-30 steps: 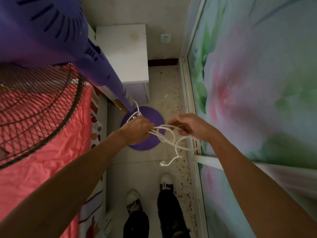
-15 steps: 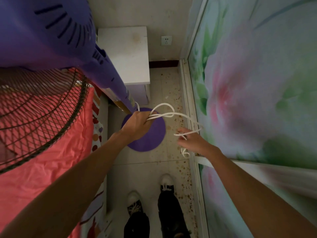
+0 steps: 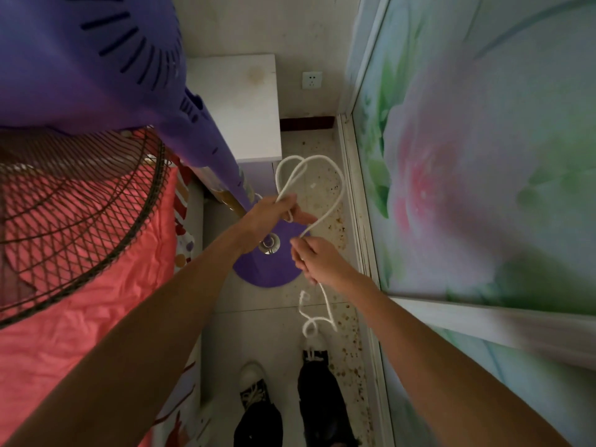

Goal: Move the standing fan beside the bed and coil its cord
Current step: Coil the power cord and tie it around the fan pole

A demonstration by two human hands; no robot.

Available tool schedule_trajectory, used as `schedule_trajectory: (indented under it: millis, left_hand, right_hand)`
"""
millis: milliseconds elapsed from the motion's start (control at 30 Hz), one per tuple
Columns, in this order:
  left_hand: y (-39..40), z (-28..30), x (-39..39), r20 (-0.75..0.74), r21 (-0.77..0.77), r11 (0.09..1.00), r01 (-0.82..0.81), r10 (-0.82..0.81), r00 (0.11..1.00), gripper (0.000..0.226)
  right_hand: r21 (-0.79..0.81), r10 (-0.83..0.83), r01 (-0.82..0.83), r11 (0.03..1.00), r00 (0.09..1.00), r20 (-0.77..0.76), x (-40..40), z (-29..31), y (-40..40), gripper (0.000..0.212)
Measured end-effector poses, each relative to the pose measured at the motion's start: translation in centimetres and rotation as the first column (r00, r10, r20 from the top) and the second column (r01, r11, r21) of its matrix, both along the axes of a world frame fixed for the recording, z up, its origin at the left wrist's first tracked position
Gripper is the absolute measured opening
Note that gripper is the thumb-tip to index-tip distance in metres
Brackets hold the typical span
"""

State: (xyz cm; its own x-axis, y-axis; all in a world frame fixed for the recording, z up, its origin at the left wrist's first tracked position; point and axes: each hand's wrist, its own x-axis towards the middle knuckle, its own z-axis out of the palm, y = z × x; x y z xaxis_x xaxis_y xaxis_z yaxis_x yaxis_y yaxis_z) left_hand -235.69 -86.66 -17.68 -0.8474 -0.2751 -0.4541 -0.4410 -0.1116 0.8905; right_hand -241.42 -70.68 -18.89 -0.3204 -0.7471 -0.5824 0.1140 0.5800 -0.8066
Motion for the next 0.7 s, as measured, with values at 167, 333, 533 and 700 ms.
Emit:
schedule_trajectory:
  millis: [167,333,533,700]
  left_hand:
    - [-2.0,0.5,0.5,0.045,0.111,0.983,0.144,-0.150,0.988,0.040]
    - [-1.6,1.0,-0.8,0.054,0.048,0.999,0.005,-0.008,0.999,0.041]
    - [-1.5,0.3,-1.0,0.205,-0.298,0.894,0.333,-0.281,0.938,0.021]
    - [-0.9,-1.8,0.8,0.478,-0.568,0.587,0.577,-0.335,0.812,0.057]
  right_hand:
    - [0.037,0.021,-0.026,0.999,0.991,0.134,0.1,0.8,-1.5,0.043]
    - [0.129,0.106,-0.125,0.984,0.984,0.145,0.4,1.0,-0.7,0.056]
    - [0.153,0.345,-0.316,0.936,0.908,-0.236,-1.3,0.9,2.7,0.044]
    - [0.080,0.437,-0.493,0.866,0.671,-0.598,-5.4,2.6,4.2,0.016]
